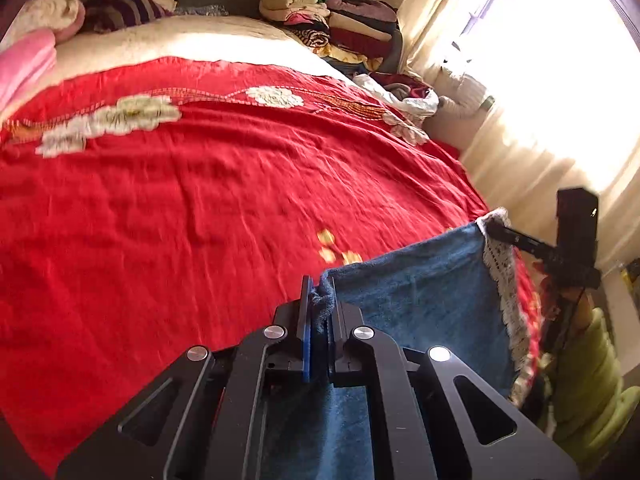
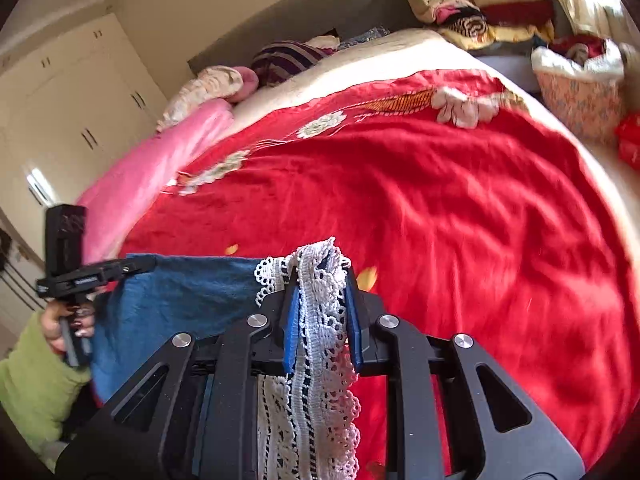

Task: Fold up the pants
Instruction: 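Grasp the denim edge with the left gripper while the right gripper grasps the lace hem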

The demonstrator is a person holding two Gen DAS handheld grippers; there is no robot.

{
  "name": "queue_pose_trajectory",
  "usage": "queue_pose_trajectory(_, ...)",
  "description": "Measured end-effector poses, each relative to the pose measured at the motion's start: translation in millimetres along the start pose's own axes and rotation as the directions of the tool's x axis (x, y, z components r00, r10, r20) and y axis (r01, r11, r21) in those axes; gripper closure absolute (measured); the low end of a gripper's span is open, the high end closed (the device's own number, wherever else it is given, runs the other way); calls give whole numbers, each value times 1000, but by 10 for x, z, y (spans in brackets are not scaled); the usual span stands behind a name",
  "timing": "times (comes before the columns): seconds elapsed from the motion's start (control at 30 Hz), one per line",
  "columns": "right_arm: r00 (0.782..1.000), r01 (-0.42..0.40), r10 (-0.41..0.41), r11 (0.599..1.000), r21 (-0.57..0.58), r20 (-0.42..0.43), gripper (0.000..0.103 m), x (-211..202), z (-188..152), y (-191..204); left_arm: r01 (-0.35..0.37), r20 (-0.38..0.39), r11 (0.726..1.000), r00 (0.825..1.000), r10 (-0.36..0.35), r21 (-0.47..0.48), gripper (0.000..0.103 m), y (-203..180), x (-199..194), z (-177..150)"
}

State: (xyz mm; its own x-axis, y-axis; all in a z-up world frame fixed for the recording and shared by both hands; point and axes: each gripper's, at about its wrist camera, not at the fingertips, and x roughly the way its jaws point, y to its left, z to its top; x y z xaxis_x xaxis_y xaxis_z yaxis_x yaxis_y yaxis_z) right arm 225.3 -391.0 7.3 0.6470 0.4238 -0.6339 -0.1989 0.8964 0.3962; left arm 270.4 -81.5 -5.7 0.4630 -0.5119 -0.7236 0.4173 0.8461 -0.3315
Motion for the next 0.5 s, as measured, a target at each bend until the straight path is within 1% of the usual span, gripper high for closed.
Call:
queue_pose_trajectory(0.1, 996, 61, -63, 998, -32, -61, 90, 214, 70, -39, -52, -32, 999, 998, 52, 9, 99, -9, 204, 10)
queue_pose_trajectory(0.17, 986, 109, -117, 991, -72, -115, 89, 398, 31, -42, -73, -56, 997, 996, 73, 8, 98, 49, 292, -42)
queue_pose_trajectory(0.23, 980, 132, -144, 987, -92, -135, 88, 488, -25, -56, -87, -70, 996, 994, 87, 2, 97, 113, 404, -118)
queue_pose_trajectory(0.27, 980, 135, -146, 987, -88, -136, 87, 509, -42, -71, -92, -71, 996, 993, 92, 1, 93, 131, 435, -149)
queue_pose_trajectory(0.3, 980, 136, -146, 987, -81, -137, 86, 530, -53, -94, -97, -66, 995, 993, 97, 1, 93, 148, 456, -177)
queue_pose_trajectory(0.4, 979, 148, -157, 986, -78, -130, 82, 548, -76, -134, -81, -56, 997, 995, 80, -17, 92, 194, 479, -219)
queue_pose_trajectory(0.43, 979, 155, -163, 985, -74, -125, 79, 533, -74, -136, -72, -53, 997, 996, 71, -22, 92, 204, 472, -224)
queue_pose_trajectory(0.47, 977, 173, -181, 982, -76, -114, 71, 495, -68, -113, -67, -47, 997, 997, 66, -27, 87, 211, 450, -227)
queue_pose_trajectory(0.5, 975, 188, -196, 979, -82, -102, 66, 454, -63, -91, -71, -39, 997, 997, 70, -30, 81, 214, 419, -227)
